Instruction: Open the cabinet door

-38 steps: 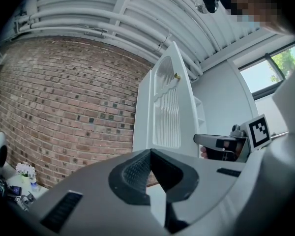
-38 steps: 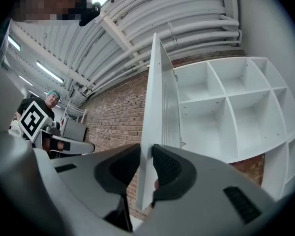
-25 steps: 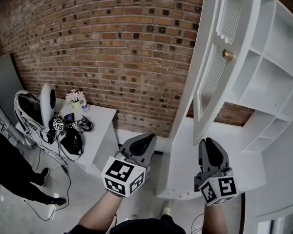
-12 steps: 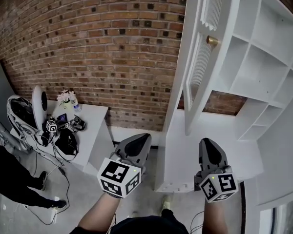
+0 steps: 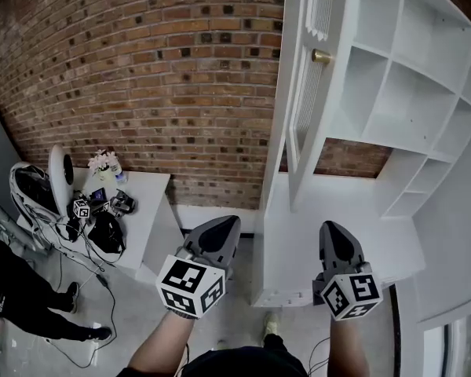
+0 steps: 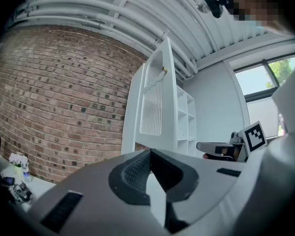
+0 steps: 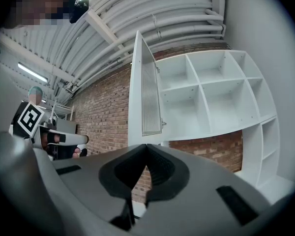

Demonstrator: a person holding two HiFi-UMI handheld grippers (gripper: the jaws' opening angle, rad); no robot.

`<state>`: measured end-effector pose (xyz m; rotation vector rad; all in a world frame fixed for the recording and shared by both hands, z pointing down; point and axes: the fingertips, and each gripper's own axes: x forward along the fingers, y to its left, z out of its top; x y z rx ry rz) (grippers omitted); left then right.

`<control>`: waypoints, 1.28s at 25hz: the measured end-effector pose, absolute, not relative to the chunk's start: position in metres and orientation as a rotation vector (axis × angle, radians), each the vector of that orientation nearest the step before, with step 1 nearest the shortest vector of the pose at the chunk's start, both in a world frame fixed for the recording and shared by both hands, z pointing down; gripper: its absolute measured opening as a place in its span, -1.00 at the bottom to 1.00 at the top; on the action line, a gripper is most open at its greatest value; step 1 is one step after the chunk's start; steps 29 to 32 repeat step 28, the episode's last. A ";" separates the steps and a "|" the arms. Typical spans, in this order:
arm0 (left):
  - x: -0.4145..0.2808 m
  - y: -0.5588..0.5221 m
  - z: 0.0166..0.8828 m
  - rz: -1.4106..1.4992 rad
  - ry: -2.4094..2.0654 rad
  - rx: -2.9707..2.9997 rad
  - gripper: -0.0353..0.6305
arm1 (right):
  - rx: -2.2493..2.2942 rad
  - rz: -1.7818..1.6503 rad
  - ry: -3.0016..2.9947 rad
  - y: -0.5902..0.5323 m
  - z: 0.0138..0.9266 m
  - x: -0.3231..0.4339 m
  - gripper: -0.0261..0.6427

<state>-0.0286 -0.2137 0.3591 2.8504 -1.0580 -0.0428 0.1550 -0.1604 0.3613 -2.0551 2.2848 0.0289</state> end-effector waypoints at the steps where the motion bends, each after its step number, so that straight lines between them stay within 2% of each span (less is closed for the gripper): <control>1: -0.027 -0.213 0.359 -0.041 -1.056 2.852 -0.88 | -2.059 0.027 2.284 -0.160 0.362 0.157 -0.91; 32: -0.017 -0.203 0.353 -0.036 -1.044 2.874 -0.88 | -2.090 0.055 2.296 -0.148 0.361 0.165 -0.91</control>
